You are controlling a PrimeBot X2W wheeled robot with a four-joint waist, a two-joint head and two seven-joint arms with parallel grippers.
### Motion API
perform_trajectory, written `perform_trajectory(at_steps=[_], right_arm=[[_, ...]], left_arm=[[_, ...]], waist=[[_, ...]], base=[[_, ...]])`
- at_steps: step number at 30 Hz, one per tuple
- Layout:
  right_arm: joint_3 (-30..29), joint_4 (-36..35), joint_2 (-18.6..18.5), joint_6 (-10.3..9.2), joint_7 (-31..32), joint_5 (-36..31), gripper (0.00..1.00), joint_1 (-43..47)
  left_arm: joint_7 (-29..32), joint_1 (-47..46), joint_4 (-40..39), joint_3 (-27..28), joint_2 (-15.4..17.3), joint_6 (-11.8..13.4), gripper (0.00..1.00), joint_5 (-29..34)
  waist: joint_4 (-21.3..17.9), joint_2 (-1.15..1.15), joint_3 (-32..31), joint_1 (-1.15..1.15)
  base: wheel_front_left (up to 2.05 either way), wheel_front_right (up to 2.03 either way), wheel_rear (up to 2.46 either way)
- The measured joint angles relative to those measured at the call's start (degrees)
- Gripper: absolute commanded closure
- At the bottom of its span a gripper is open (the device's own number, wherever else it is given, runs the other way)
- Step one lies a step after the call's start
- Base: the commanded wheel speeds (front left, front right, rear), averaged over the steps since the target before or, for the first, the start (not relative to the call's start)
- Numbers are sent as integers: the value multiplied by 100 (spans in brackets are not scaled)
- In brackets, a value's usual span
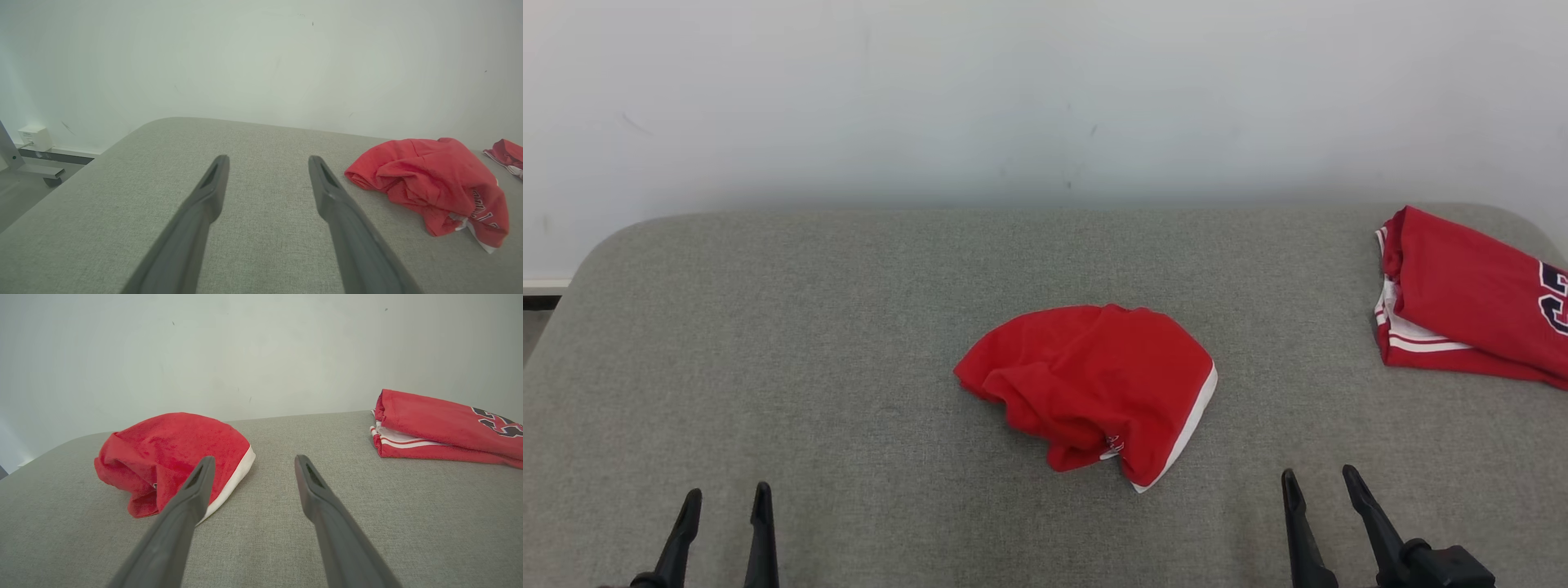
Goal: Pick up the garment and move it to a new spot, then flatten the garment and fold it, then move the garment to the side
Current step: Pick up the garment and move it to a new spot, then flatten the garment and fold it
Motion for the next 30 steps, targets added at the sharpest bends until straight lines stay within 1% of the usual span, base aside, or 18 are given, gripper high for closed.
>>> perform_trajectory(at_steps=[7,11,13,16,19,26,30], right_arm=[[43,105,0,0,-26,22,0,-15],[22,151,0,0,-30,29,0,-41],[44,234,-1,0,-31,-60,0,-228],[97,430,-48,0,-31,-177,0,-703],[129,724,-194,0,36,-277,0,-1277],[62,1812,-477,0,422,-405,0,-2799],[82,2546,-610,0,485,-522,0,-3453]], left_arm=[[0,-29,149,234,-167,-254,0,164],[0,-51,196,308,-270,-342,0,289],[0,-97,198,355,-342,-394,0,333],[0,-182,204,374,-389,-456,0,385],[0,-308,221,359,-432,-508,0,420],[0,-661,355,327,-532,-613,0,415],[0,-865,458,277,-595,-655,0,378]], waist=[[-39,0,21,0],[-29,0,39,0],[-14,0,86,0],[4,0,167,0],[56,0,268,1],[292,0,598,1],[501,1,814,1]], base=[[0,0,0],[0,0,0],[0,0,0],[0,0,0],[0,0,0],[0,0,0],[0,0,0]])
